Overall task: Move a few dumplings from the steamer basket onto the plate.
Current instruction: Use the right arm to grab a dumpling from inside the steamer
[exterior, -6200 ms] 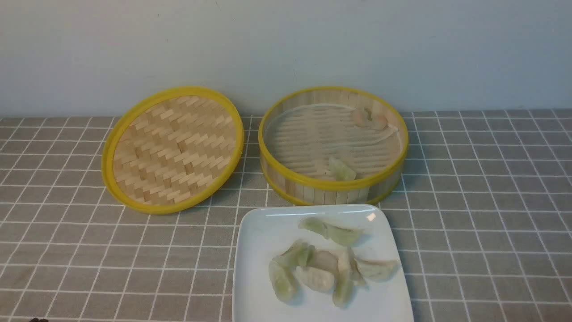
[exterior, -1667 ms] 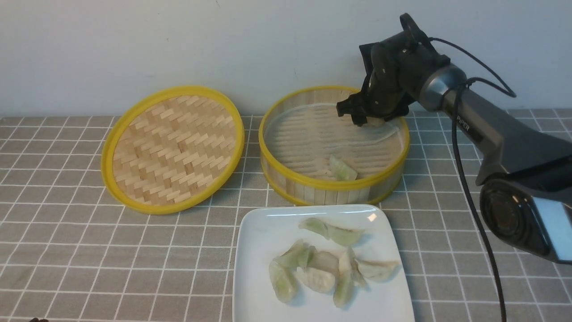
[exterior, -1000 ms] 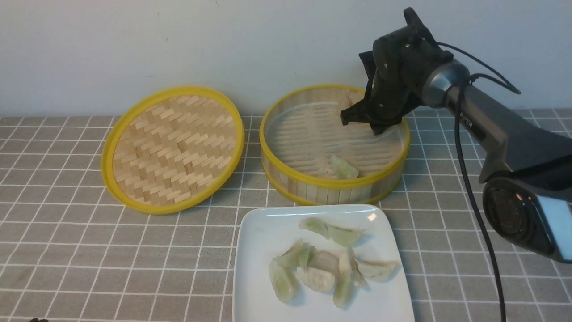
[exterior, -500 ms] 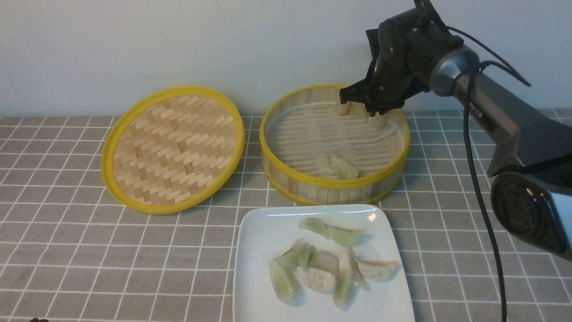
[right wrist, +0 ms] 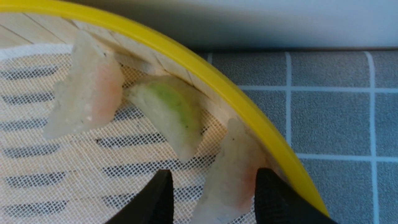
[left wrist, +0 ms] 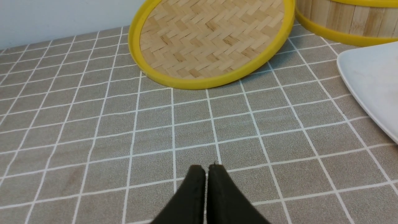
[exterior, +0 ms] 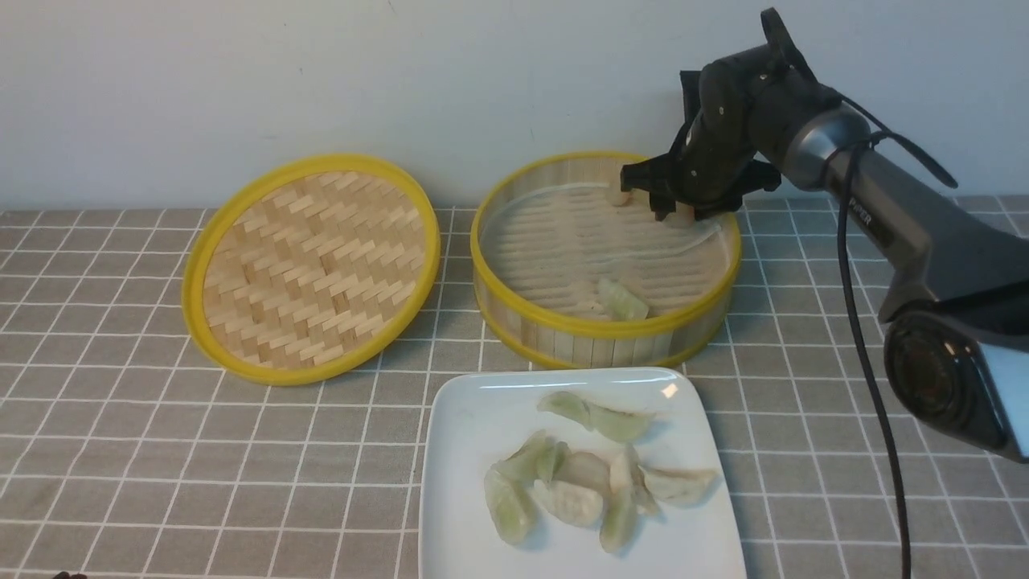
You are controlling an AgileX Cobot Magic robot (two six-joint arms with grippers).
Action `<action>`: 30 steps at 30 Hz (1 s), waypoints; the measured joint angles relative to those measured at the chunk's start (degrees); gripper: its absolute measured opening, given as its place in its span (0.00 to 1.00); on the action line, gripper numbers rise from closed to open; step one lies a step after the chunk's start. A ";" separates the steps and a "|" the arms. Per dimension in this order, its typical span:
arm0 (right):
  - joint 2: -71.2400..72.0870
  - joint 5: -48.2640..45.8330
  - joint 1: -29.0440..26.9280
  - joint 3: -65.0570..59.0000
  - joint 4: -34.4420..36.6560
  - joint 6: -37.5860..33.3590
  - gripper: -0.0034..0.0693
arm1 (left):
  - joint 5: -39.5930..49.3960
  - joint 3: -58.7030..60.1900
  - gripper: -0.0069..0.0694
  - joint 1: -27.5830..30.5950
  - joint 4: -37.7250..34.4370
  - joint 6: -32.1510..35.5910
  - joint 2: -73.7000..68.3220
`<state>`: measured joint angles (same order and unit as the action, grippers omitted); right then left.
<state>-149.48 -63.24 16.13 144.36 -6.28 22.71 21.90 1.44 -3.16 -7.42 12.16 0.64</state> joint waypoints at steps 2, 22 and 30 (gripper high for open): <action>0.00 0.27 0.00 0.00 0.00 0.00 0.52 | 0.00 0.00 0.08 0.00 0.00 0.00 0.00; -0.96 0.75 0.00 0.00 -4.02 0.06 0.47 | 0.00 0.00 0.08 0.00 0.00 0.00 0.00; -1.53 0.05 0.65 0.12 -6.18 -3.65 0.28 | 0.00 0.00 0.08 0.00 0.00 0.00 0.00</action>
<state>-151.00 -63.19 16.78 144.48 -12.46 19.06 21.90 1.44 -3.16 -7.42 12.16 0.64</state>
